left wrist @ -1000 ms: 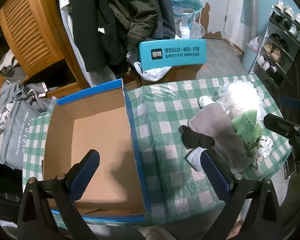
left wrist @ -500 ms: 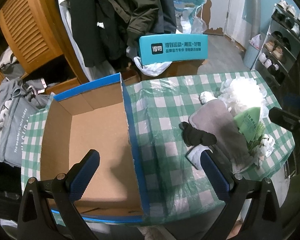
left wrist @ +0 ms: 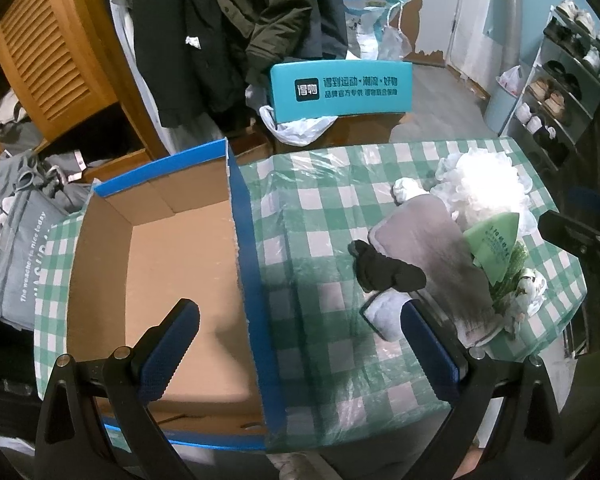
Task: Organize soft objects
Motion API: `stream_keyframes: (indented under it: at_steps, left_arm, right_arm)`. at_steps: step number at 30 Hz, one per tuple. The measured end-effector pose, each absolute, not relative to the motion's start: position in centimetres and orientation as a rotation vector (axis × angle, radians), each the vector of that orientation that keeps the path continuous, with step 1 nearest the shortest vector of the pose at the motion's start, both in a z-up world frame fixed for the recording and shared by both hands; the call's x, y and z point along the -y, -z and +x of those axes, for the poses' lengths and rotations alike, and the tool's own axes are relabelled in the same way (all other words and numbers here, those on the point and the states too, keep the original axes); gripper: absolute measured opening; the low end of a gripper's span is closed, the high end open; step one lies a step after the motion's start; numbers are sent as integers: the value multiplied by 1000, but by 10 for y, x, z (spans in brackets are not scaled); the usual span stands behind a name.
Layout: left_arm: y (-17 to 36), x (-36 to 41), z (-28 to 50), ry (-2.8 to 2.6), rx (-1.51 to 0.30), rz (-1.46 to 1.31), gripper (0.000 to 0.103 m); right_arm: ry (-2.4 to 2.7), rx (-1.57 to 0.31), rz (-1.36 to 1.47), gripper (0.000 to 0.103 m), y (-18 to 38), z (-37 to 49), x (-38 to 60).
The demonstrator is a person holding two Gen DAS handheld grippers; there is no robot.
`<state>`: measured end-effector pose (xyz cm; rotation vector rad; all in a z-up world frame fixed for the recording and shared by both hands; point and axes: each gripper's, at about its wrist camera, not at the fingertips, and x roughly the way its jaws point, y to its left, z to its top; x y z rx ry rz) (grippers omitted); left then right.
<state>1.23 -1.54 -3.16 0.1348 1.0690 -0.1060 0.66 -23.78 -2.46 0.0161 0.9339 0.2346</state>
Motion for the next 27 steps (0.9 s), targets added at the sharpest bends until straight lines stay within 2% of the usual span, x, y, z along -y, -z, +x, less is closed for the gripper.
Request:
stream_keyframes:
  at_steps: [23,27]
  left_arm:
    - [96,47,47,147,-1248,109,102]
    - [107,53,49,155,-1279,112,102]
  right_arm:
    - [-173,-1048,-3,101,79,29,269]
    - [-159,-1075,-9,98,91,34,271]
